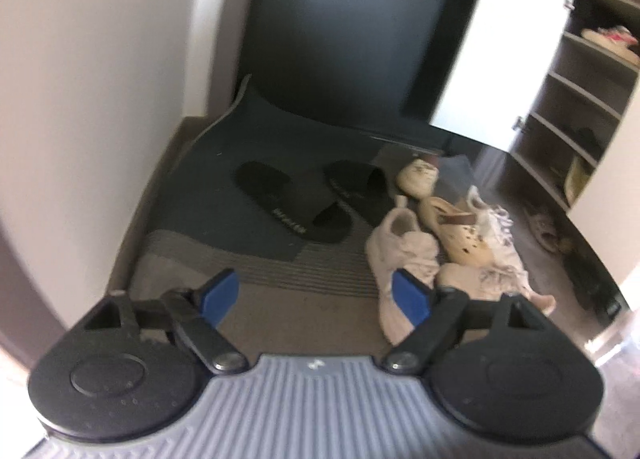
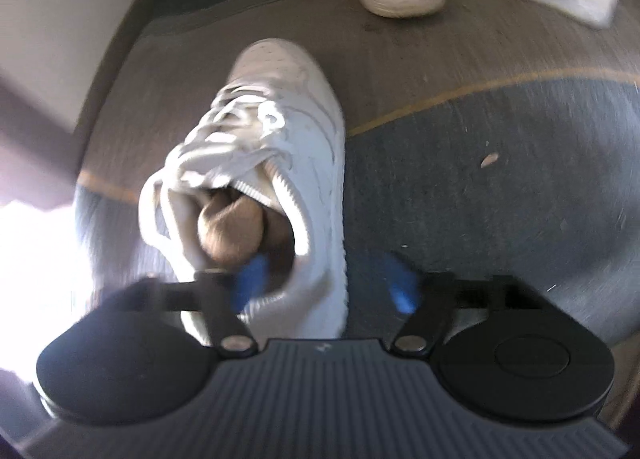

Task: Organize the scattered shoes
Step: 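Carry the sneaker with the right gripper, set it down by the wall, open, then grasp a second white sneaker by its heel collar with the left gripper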

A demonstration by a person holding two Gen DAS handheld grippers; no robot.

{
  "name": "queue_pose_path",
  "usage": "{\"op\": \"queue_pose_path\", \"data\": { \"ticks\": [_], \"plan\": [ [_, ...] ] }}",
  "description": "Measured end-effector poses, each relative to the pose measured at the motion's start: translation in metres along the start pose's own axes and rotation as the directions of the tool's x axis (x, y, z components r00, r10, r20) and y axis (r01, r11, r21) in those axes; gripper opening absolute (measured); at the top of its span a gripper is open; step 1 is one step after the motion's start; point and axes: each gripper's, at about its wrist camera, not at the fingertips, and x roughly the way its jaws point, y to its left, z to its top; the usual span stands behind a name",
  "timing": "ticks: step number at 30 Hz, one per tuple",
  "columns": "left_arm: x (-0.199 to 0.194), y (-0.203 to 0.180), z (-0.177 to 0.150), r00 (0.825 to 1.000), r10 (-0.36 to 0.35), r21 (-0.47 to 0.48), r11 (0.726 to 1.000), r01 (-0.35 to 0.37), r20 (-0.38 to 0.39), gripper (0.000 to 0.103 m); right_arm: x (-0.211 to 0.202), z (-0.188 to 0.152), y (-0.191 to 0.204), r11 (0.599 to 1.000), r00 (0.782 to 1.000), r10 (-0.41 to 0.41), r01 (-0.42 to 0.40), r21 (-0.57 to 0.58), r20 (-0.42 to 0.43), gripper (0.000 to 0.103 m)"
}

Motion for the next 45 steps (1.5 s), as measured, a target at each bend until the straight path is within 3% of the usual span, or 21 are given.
{"op": "queue_pose_path", "data": {
  "ticks": [3,7,10,14,17,21,28,32,36,37,38,41,42,45],
  "plan": [
    [0.028,-0.014,0.025,0.990,-0.110,-0.025,0.994,0.108,-0.089,0.088,-0.034,0.019,-0.007,0.979,0.999,0.050,-0.053,-0.199,-0.020,0.080],
    [0.072,-0.038,0.051,0.985,-0.099,0.032,0.994,0.104,-0.142,0.088,-0.080,0.057,-0.026,0.928,0.997,0.067,-0.050,-0.369,0.035,0.081],
    [0.108,-0.055,0.065,0.980,-0.110,0.063,0.991,0.121,-0.163,0.088,-0.101,0.079,-0.041,0.915,0.989,0.059,0.001,-0.404,0.137,0.081],
    [0.162,-0.078,0.077,0.973,-0.141,0.091,0.983,0.159,-0.183,0.087,-0.105,0.097,-0.066,0.942,0.964,0.101,-0.014,-0.334,0.245,0.081],
    [0.229,-0.095,0.086,0.971,-0.066,0.138,0.985,0.099,-0.228,0.085,-0.094,0.099,-0.086,0.964,0.951,0.136,-0.063,-0.257,0.279,0.081],
    [0.284,-0.090,0.089,0.955,0.010,0.112,0.993,0.024,-0.297,0.076,-0.075,0.091,-0.110,0.979,0.966,0.136,-0.096,-0.182,0.220,0.081],
    [0.349,-0.095,0.080,0.932,0.051,0.141,0.990,0.000,-0.358,0.069,-0.057,0.095,-0.143,0.992,0.976,0.113,-0.099,-0.084,0.184,0.081],
    [0.387,-0.098,0.076,0.917,0.075,0.159,0.987,-0.013,-0.391,0.055,-0.050,0.100,-0.158,0.994,0.979,0.108,-0.107,-0.012,0.171,0.081],
    [0.424,-0.101,0.071,0.901,0.099,0.176,0.984,-0.025,-0.423,0.054,-0.047,0.103,-0.169,0.994,0.981,0.101,-0.106,0.021,0.165,0.081],
    [0.430,-0.099,0.070,0.896,0.097,0.163,0.986,-0.029,-0.433,0.051,-0.045,0.103,-0.171,0.994,0.982,0.099,-0.105,0.030,0.162,0.081],
    [0.437,-0.097,0.069,0.892,0.095,0.149,0.988,-0.032,-0.442,0.042,-0.043,0.104,-0.173,0.994,0.983,0.098,-0.105,0.037,0.159,0.081],
    [0.451,-0.092,0.064,0.879,0.052,0.081,0.997,-0.015,-0.474,0.036,-0.036,0.105,-0.177,0.991,0.988,0.094,-0.104,0.083,0.123,0.081],
    [0.457,-0.093,0.060,0.876,0.043,0.063,0.998,-0.015,-0.481,0.027,-0.035,0.105,-0.177,0.990,0.988,0.096,-0.107,0.087,0.118,0.081],
    [0.456,-0.096,0.058,0.883,0.071,0.072,0.997,-0.042,-0.464,0.023,-0.032,0.107,-0.174,0.992,0.989,0.088,-0.097,0.081,0.115,0.081]
  ]
}}
